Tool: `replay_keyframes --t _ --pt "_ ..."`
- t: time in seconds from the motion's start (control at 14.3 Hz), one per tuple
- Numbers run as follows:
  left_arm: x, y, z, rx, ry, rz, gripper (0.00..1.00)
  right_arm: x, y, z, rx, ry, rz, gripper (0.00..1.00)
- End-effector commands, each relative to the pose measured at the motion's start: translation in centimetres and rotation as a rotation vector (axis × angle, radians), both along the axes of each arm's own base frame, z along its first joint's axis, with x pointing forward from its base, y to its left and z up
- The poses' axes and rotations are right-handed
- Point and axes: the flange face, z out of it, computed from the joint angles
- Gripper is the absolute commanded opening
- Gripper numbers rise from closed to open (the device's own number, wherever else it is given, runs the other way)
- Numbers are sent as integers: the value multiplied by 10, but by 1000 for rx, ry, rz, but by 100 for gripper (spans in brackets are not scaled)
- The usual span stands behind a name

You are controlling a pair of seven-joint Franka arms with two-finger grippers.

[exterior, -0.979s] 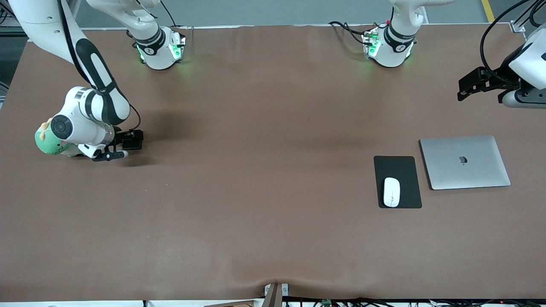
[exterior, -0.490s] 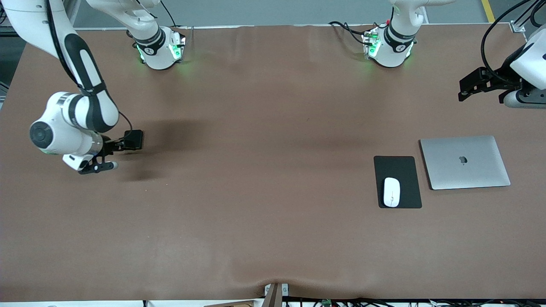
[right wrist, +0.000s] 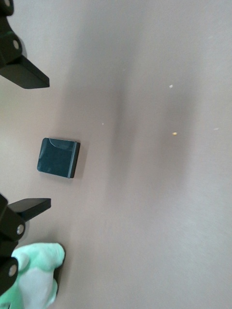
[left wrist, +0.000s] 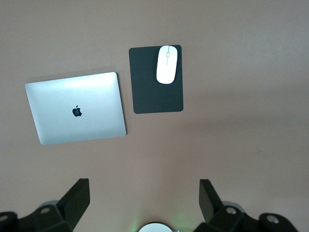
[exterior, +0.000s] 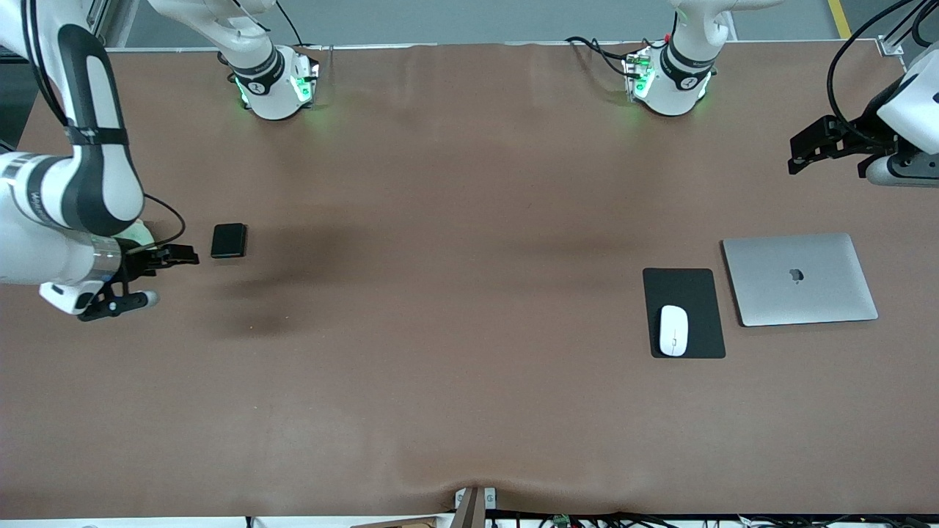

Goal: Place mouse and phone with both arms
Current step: 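Open the right gripper and withdraw it from the phone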

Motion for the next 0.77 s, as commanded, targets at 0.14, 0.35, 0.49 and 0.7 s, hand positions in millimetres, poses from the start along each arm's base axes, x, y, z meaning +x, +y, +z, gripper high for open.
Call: replay_keyframes --t 0.14,0.35,0.49,0.7 --pt "0 1 2 19 -14 -4 100 24 -1 84 -9 -51 29 100" --pt "0 1 2 18 -13 -4 100 27 -5 127 -9 -72 26 100" --pt "0 2 2 16 -13 -3 100 28 -15 165 -19 -109 12 100" --pt "0 2 2 16 -13 -1 100 29 -24 210 -23 -203 -3 100"
